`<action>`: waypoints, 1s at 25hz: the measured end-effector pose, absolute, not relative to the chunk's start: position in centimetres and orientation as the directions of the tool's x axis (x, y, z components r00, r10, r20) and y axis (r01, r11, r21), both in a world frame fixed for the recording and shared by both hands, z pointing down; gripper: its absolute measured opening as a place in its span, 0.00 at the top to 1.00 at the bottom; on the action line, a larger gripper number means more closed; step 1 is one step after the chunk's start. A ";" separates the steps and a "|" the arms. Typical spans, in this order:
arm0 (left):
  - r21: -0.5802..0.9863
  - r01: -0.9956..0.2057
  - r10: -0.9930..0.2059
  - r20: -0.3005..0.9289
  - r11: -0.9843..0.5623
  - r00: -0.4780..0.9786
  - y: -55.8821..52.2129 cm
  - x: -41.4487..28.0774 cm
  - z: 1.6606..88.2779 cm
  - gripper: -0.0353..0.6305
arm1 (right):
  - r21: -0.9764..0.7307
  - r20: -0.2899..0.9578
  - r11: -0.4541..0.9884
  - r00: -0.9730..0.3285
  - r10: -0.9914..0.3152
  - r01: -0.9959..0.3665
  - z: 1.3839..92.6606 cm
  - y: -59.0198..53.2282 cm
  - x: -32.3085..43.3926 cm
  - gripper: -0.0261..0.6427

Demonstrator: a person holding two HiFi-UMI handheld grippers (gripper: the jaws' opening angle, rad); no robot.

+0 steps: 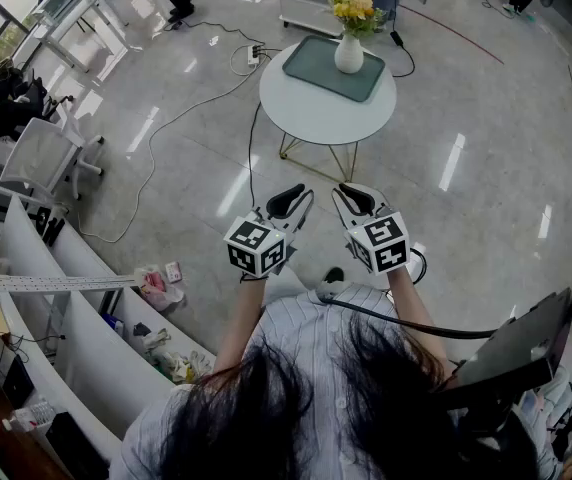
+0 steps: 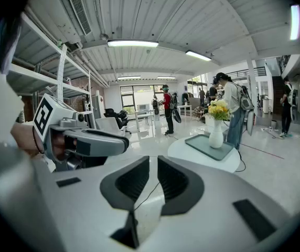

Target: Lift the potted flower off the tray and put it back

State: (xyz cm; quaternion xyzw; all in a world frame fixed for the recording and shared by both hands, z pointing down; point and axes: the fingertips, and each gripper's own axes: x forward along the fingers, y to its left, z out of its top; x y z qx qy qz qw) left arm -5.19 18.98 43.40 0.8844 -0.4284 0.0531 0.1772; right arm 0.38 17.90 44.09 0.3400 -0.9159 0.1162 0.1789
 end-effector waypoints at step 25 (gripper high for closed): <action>0.298 -0.782 -0.735 0.275 -0.547 0.620 20.1 -3.0 45.2 0.83 | -0.170 0.422 0.697 -0.690 -0.588 -0.697 46.4 19.2 4.5 0.86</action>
